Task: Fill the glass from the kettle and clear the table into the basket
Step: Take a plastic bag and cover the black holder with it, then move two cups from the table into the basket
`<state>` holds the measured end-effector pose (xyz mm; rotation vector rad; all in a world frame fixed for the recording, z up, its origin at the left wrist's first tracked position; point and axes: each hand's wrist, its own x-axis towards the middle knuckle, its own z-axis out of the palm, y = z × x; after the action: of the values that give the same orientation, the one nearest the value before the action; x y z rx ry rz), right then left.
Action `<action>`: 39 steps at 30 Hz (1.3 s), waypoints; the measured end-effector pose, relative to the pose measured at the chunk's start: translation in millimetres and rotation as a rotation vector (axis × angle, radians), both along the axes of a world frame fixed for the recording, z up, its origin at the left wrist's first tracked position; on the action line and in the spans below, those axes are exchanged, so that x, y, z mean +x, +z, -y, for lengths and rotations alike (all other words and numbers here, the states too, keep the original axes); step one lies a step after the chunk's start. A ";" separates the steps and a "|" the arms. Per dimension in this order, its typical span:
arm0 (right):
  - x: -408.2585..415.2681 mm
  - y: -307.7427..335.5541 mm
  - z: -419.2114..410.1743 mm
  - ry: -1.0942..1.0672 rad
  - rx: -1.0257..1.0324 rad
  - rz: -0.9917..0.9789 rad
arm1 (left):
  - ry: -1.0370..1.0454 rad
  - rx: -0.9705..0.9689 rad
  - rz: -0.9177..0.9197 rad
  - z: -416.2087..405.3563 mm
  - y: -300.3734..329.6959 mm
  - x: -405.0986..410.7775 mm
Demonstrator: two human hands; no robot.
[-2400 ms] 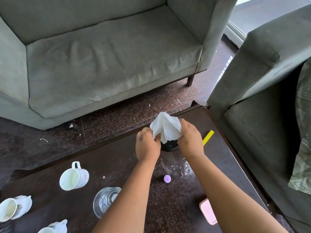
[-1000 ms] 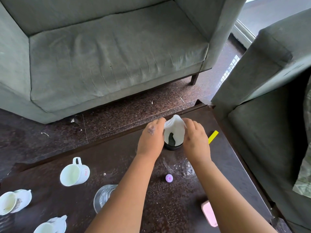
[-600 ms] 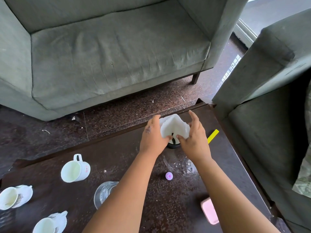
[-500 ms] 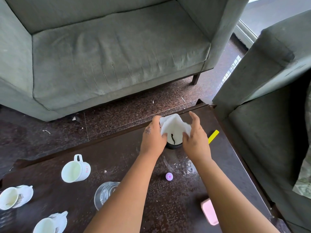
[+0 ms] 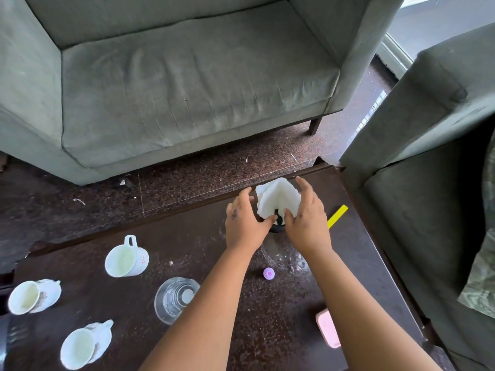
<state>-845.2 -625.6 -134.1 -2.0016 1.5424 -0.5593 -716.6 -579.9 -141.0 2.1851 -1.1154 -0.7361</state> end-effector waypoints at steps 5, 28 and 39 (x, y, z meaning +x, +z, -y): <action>8.1 25.4 -13.7 -0.118 -0.064 -0.071 | -0.018 -0.046 0.195 -15.0 22.6 0.5; 231.3 61.6 -225.1 0.562 0.044 -0.201 | 0.782 0.072 0.334 -302.0 77.1 172.2; 330.3 -3.1 -222.3 0.510 0.205 -0.575 | 0.395 0.481 0.208 -358.3 21.1 336.6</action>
<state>-514.9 -403.3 -137.2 -2.3794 1.2209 0.3925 -380.0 -221.7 -119.9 2.8281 -0.5975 -0.6561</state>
